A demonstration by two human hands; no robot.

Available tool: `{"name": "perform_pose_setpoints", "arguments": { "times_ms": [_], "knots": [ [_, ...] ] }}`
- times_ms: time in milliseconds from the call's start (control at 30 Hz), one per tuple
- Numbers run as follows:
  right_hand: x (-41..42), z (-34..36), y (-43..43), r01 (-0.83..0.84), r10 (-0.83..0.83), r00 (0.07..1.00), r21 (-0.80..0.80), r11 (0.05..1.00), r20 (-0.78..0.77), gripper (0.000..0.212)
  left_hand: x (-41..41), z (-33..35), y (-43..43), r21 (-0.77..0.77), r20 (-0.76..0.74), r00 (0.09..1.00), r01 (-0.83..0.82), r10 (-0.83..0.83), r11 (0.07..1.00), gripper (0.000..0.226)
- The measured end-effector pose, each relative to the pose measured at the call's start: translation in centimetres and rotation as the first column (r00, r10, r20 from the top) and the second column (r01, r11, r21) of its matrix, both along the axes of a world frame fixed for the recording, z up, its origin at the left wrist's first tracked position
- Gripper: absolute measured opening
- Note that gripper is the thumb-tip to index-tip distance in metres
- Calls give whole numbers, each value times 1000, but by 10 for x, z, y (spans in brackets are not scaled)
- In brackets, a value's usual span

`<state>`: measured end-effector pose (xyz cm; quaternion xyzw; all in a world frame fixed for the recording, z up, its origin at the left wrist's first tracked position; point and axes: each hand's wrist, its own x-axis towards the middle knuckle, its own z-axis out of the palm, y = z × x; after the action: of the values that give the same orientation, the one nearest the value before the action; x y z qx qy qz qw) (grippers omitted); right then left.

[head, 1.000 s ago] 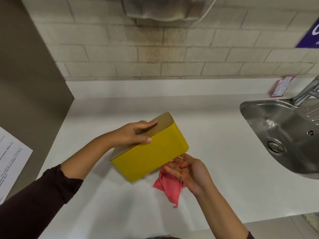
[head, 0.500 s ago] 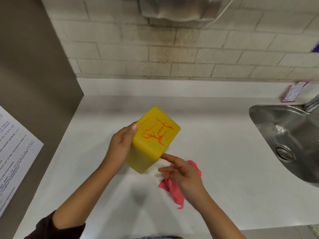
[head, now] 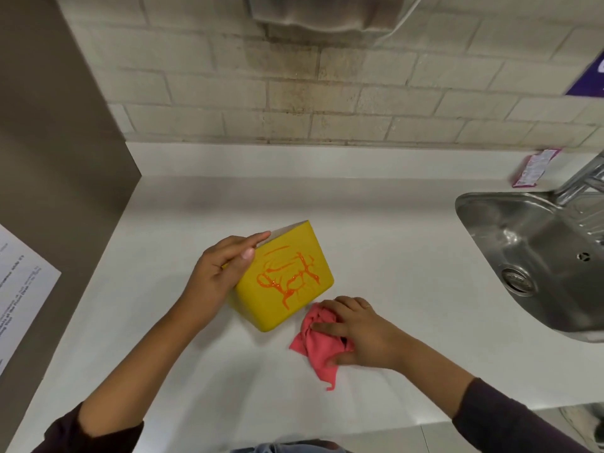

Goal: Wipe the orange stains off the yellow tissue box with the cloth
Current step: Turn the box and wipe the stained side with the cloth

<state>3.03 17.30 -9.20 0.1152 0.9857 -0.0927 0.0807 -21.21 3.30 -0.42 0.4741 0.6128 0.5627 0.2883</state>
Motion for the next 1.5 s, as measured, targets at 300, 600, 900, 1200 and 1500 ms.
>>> {"name": "perform_pose_setpoints", "arguments": {
  "times_ms": [300,600,900,1200,1500],
  "knots": [
    [-17,-15,-27,339,-480,779,-374,863,-403,34,-4,0,1,24,77,997,-22,20,999,30],
    [-18,77,-27,-61,-943,152,-955,291,-297,51,-5,1,3,24,113,991,-68,65,997,30],
    [-83,118,-44,187,-682,381,-671,718,-624,42,-4,0,5,51,120,990,-83,77,995,31],
    [-99,120,-38,449,-487,533,-257,856,-692,29,-4,0,7,71,125,988,-100,91,992,31],
    [-86,99,-42,421,-623,442,-463,780,-646,29,-7,1,10,73,229,962,-169,149,983,30]
  ]
}}
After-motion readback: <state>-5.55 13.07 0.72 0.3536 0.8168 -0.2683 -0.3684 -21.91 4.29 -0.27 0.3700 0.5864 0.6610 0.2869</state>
